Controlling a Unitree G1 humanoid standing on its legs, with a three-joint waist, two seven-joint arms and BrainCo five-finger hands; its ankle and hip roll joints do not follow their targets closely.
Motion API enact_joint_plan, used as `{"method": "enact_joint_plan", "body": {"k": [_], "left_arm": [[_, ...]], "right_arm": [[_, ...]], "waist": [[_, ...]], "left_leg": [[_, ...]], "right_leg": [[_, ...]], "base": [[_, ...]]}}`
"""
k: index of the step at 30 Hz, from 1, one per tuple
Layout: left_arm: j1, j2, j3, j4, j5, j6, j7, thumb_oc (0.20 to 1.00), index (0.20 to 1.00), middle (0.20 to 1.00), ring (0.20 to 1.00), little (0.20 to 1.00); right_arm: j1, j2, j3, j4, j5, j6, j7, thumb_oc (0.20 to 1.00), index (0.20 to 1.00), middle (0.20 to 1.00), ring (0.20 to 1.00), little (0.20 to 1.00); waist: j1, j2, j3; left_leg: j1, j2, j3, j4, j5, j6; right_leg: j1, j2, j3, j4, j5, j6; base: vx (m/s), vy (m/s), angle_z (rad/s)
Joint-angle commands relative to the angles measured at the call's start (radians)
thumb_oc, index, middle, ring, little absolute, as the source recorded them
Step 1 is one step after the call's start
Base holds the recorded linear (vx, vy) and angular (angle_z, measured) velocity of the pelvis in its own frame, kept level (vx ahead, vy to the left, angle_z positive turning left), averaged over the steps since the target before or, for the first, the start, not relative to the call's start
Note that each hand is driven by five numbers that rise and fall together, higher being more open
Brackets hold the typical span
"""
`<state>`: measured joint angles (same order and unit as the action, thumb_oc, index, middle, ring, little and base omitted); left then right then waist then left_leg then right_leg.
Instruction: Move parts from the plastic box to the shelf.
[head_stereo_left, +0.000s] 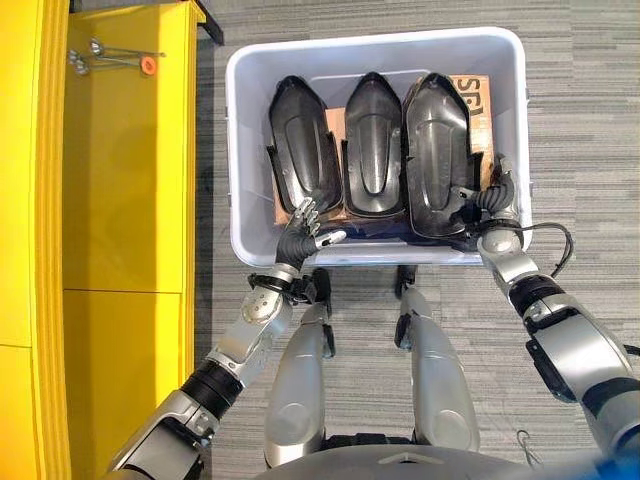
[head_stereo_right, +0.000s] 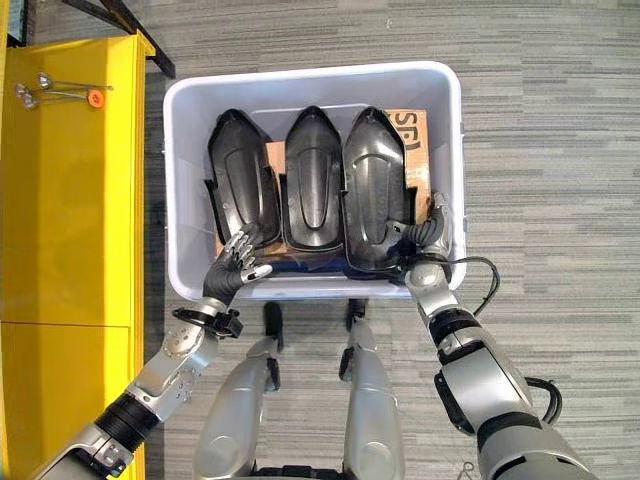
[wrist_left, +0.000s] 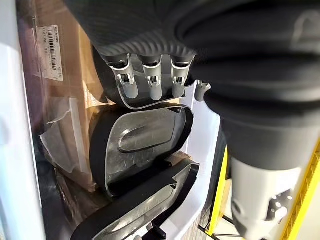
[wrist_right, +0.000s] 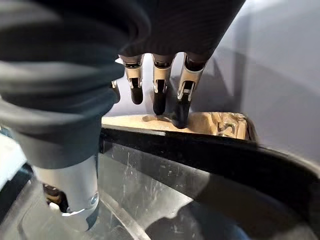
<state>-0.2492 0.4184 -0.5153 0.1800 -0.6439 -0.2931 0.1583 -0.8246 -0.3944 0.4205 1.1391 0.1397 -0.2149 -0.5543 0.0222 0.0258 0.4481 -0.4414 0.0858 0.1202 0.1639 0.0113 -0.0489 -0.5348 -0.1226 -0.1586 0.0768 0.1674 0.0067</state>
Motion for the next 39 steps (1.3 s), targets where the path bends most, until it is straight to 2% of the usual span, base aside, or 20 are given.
{"method": "enact_joint_plan", "body": {"k": [1,12,22,28,33,39], "left_arm": [[0.02,0.02,-0.02,-0.072,0.006,-0.044,-0.023,1.0,1.0,1.0,1.0,1.0],[0.016,0.016,-0.018,-0.071,0.008,-0.04,-0.026,1.0,1.0,1.0,1.0,1.0],[0.023,0.022,-0.016,-0.068,0.01,-0.032,-0.03,1.0,1.0,1.0,1.0,1.0],[0.023,0.029,-0.011,-0.067,0.011,-0.032,-0.029,1.0,1.0,1.0,1.0,1.0],[0.034,0.033,0.006,-0.058,0.016,-0.033,-0.021,1.0,1.0,1.0,1.0,1.0],[0.055,0.028,0.047,-0.057,0.031,-0.037,-0.01,1.0,1.0,1.0,1.0,1.0]], "right_arm": [[0.041,0.047,0.07,0.063,-0.056,0.069,0.068,0.2,0.2,0.2,0.2,0.2],[0.063,0.064,0.117,0.051,-0.148,0.09,0.064,0.2,0.2,0.2,0.2,0.2],[0.069,0.05,0.1,0.077,-0.179,0.115,0.04,0.2,0.2,0.2,0.2,0.2],[0.077,0.023,0.066,0.069,-0.156,0.107,0.022,0.2,0.2,0.2,0.2,0.2],[0.095,-0.01,0.052,-0.069,-0.144,0.083,-0.006,0.2,0.2,0.2,0.2,0.2],[0.168,-0.082,0.003,-0.431,-0.201,0.051,-0.035,0.2,0.2,0.2,0.2,0.2]], "waist": [[0.035,0.026,-0.007],[0.037,0.026,-0.013],[0.034,0.019,-0.019],[0.03,0.011,-0.022],[0.018,0.0,-0.032],[-0.002,-0.019,-0.046]], "left_leg": [[-0.065,0.076,-0.062,0.028,0.026,-0.045],[-0.064,0.073,-0.07,0.023,0.03,-0.045],[-0.049,0.077,-0.072,0.018,0.03,-0.045],[-0.036,0.081,-0.072,0.017,0.028,-0.046],[-0.026,0.084,-0.068,0.013,0.031,-0.048],[-0.007,0.092,-0.066,0.018,0.021,-0.053]], "right_leg": [[0.006,-0.107,0.012,0.146,-0.118,0.138],[0.009,-0.108,0.007,0.148,-0.117,0.135],[0.025,-0.106,0.004,0.146,-0.118,0.136],[0.039,-0.105,0.003,0.145,-0.119,0.136],[0.044,-0.1,0.008,0.141,-0.116,0.135],[0.061,-0.096,0.012,0.142,-0.123,0.136]], "base": [[0.0,0.0,0.0],[0.0,0.0,0.03],[0.0,0.0,0.0],[0.0,0.0,0.0],[0.0,0.0,0.0],[0.0,0.0,-0.01]]}}
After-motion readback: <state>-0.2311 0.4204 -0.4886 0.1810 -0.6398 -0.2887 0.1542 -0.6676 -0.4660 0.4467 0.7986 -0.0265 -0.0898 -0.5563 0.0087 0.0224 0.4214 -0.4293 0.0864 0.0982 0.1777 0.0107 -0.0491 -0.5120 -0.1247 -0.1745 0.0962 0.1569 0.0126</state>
